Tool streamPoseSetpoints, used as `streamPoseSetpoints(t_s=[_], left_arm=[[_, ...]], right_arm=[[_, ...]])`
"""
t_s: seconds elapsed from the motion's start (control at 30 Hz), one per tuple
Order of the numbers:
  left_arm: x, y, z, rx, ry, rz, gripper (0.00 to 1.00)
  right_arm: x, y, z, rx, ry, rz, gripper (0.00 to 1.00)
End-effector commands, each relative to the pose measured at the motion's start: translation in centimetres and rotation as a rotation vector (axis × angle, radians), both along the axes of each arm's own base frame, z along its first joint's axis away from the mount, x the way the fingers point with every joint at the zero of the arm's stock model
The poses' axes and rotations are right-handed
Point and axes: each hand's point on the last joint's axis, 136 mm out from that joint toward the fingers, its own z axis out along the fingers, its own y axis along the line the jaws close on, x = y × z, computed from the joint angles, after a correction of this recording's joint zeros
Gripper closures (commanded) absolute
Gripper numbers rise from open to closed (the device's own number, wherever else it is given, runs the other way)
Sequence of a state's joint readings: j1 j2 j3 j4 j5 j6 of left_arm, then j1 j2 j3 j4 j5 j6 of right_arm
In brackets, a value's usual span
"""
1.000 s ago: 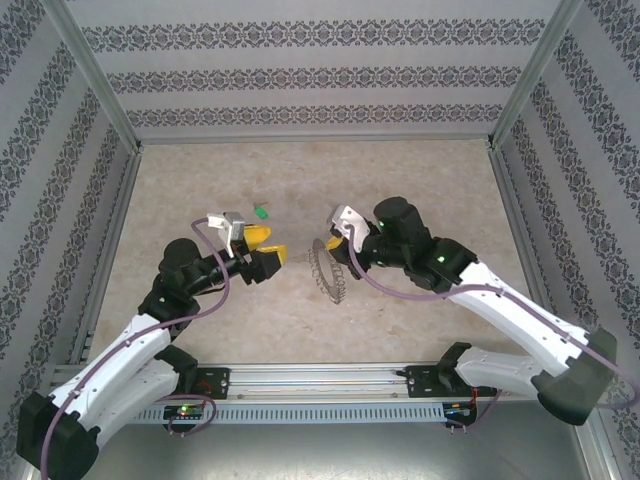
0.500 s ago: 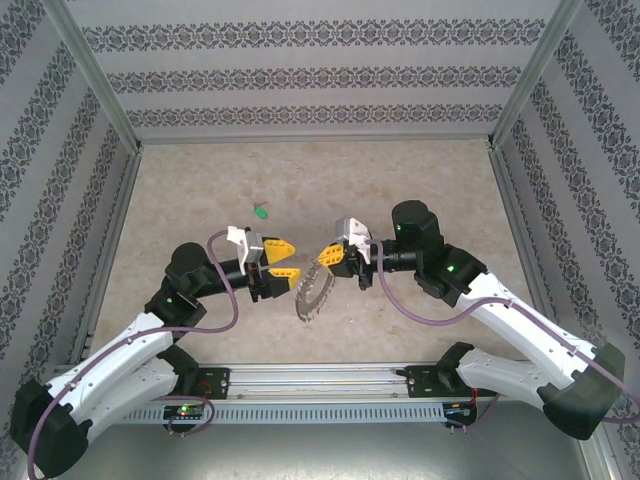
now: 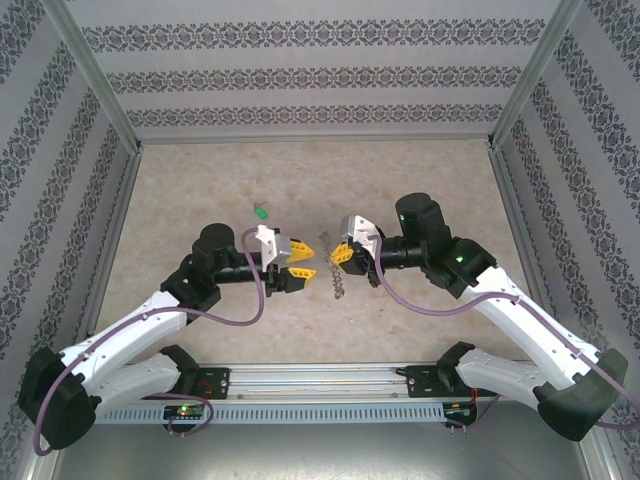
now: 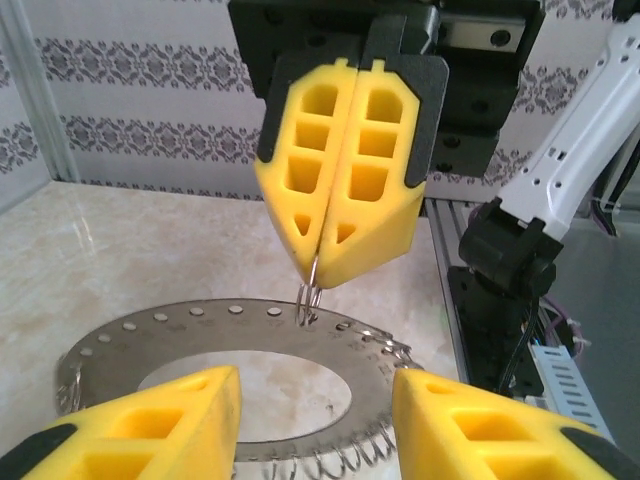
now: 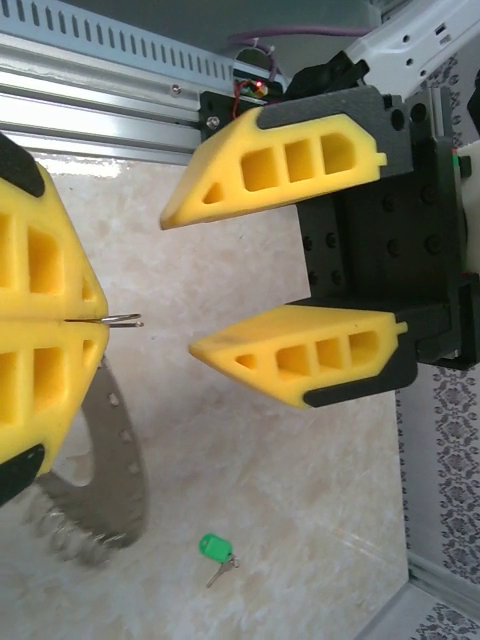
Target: Put the keys on the keyring
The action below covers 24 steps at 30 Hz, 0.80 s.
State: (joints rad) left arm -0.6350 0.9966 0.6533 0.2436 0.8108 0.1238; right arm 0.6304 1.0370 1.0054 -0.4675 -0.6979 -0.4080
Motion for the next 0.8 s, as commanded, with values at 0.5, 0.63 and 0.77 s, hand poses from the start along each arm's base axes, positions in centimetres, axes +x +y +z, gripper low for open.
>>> streamPoseSetpoints(t_s=[0.5, 0.63, 0.77], left_arm=[[0.7, -2.0, -0.7, 0.108, -0.091, 0.000, 0.70], [0.7, -2.3, -0.9, 0.120, -0.089, -0.004, 0.71], [0.6, -2.5, -0.9, 0.120, -0.089, -0.008, 0.72]], right_arm=[[-0.3, 0.6, 0.0, -0.038, -0.059, 0.035, 1.00], [-0.5, 0.8, -0.2, -0.045, -0.058, 0.045, 1.00], [-0.5, 0.9, -0.5, -0.063, -0.064, 0.042, 1.00]])
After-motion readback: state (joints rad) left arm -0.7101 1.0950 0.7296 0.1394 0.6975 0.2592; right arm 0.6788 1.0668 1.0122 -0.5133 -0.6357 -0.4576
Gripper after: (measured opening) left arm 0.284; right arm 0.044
